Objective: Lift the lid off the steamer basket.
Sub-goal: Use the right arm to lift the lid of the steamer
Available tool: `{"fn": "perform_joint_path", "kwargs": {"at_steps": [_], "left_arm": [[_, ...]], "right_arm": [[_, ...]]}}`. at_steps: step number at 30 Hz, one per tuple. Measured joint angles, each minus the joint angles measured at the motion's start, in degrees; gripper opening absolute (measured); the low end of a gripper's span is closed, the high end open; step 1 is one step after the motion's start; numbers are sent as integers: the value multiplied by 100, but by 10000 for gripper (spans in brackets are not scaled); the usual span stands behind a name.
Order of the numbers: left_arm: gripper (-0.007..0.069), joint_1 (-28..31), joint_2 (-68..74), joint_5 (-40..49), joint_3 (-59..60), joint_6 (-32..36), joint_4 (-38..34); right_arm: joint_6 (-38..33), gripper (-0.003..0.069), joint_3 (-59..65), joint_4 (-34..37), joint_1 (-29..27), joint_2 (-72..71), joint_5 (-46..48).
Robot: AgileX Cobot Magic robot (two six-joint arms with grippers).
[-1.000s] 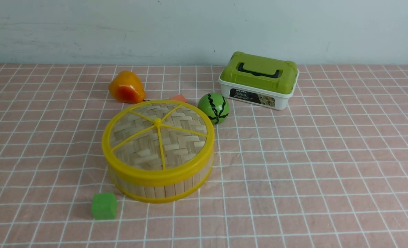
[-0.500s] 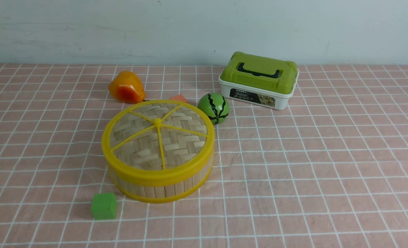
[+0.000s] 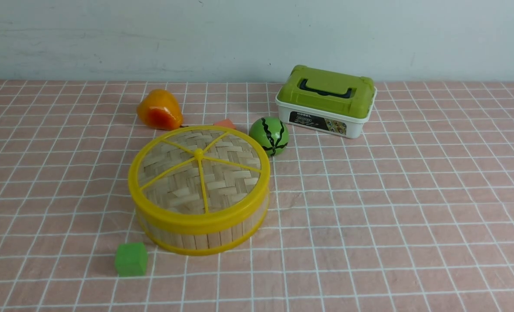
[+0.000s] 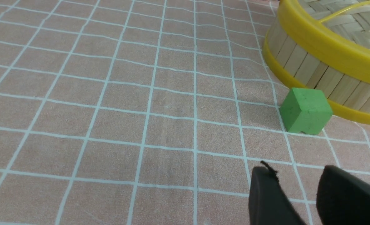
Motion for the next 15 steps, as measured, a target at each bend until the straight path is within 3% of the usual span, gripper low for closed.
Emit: {"fn": "perform_joint_path", "kwargs": {"at_steps": [4, 9, 12, 14, 15], "left_arm": [[239, 0, 0, 0, 0, 0, 0], [239, 0, 0, 0, 0, 0, 0], [239, 0, 0, 0, 0, 0, 0], [239, 0, 0, 0, 0, 0, 0], [239, 0, 0, 0, 0, 0, 0]], "right_arm": [[-126, 241, 0, 78, 0, 0, -256], [-1029, 235, -87, 98, 0, 0, -224], [-1826, 181, -570, -56, 0, 100, 301], [-2427, 71, -1411, -417, 0, 600, 947], [-2427, 62, -1493, -458, 0, 666, 1003]]}}
